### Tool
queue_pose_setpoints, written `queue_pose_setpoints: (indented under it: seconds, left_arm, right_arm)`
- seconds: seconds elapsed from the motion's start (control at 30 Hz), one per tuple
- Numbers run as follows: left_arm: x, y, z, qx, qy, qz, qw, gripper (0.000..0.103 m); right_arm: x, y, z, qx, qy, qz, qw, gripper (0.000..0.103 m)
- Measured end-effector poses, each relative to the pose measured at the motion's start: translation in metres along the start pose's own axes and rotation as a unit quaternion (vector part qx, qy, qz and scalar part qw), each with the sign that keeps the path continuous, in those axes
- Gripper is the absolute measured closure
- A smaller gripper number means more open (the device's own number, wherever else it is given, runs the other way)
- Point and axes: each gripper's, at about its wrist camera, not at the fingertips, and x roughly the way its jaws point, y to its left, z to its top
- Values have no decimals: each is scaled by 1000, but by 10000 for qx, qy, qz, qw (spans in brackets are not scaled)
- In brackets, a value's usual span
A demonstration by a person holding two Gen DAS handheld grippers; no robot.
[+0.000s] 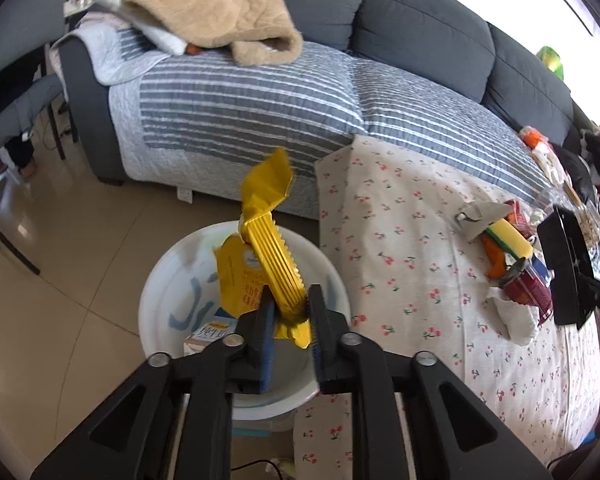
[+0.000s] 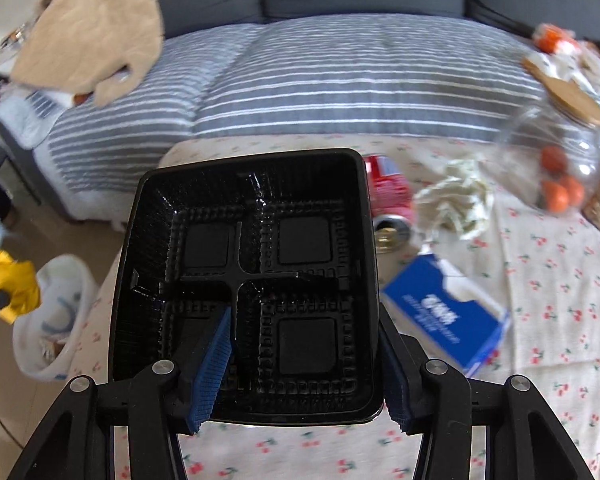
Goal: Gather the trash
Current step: 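Carry the yellow wrapper to the white bin and release it with the left tool, then carry the black tray over the white bin and release it with the right tool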
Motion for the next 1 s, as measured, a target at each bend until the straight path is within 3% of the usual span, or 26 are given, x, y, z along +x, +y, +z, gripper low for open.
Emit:
queue_pose_setpoints:
  seconds: [0.07, 0.1, 0.3, 0.63, 1.0]
  left_arm:
    - [1, 9, 0, -189, 133, -52, 9997, 52]
    - [1, 14, -1, -315, 248, -71, 9992, 33]
    - [-15, 42, -8, -645, 712, 482, 9942, 12]
    - [-27, 94, -26, -661, 913, 1220, 9861, 12]
    - [-36, 123, -30, -689, 868, 1317, 9851, 12]
  right_arm:
    - [2, 13, -3, -162, 12, 23, 9999, 45]
    - [3, 19, -4, -228, 23, 39, 9997, 45]
    - [10, 49, -12, -475, 179, 148, 9986, 45]
    - [56, 151, -9, -908, 521, 561, 9929, 44]
    - [122, 245, -16, -1301, 917, 784, 9841, 44]
